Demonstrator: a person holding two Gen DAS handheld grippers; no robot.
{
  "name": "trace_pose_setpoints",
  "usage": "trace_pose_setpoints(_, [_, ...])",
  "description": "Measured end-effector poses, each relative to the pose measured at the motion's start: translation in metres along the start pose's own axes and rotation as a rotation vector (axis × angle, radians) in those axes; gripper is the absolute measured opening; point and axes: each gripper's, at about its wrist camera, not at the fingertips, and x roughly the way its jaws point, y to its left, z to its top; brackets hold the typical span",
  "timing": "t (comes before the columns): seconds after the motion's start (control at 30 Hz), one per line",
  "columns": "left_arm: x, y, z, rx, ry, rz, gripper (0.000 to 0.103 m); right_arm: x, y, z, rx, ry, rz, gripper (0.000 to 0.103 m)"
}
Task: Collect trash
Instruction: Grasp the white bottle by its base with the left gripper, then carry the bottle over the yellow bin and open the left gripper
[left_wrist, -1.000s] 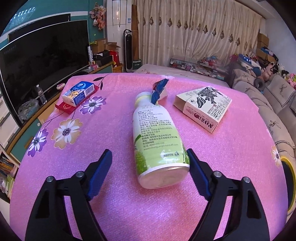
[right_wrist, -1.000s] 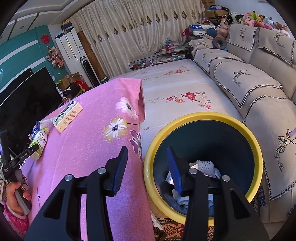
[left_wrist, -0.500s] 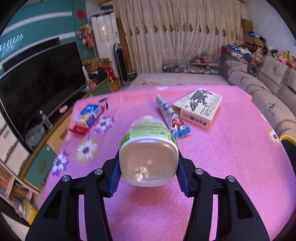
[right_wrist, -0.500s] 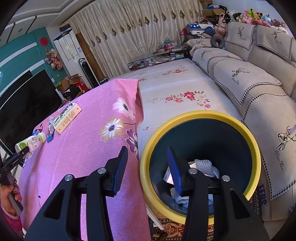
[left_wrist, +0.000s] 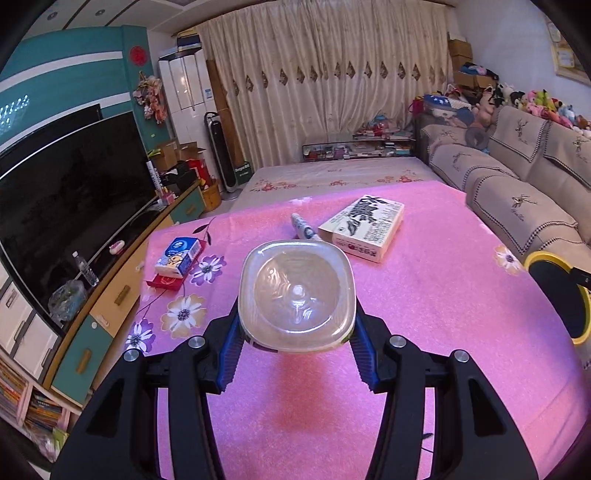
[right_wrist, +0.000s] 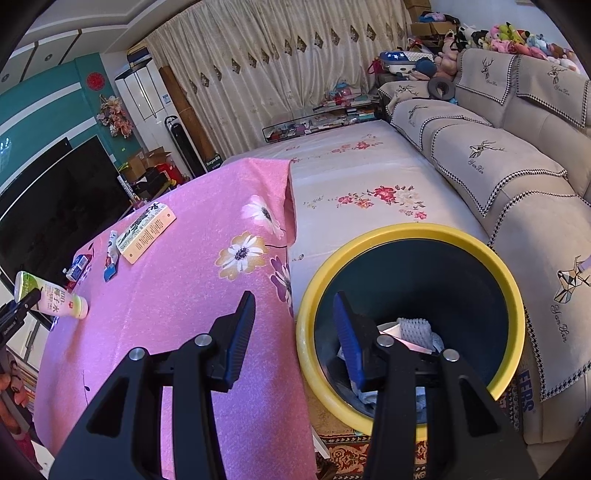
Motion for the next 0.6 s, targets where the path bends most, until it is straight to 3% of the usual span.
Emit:
trace_pose_setpoints(0.3, [-0.037,-0.056,0.013,0.081,-0.036,-0.165,0.051,-0.041,-0.026,-0.015,0.045,-0.06,-0.051,0.042])
trace_pose_setpoints(0.6, [-0.06,-0.154,0.045,0.169,-0.072,-0.393,0.051,-0.08,-0.062,-0.025,0.096,-0.123,-0.108,0.042])
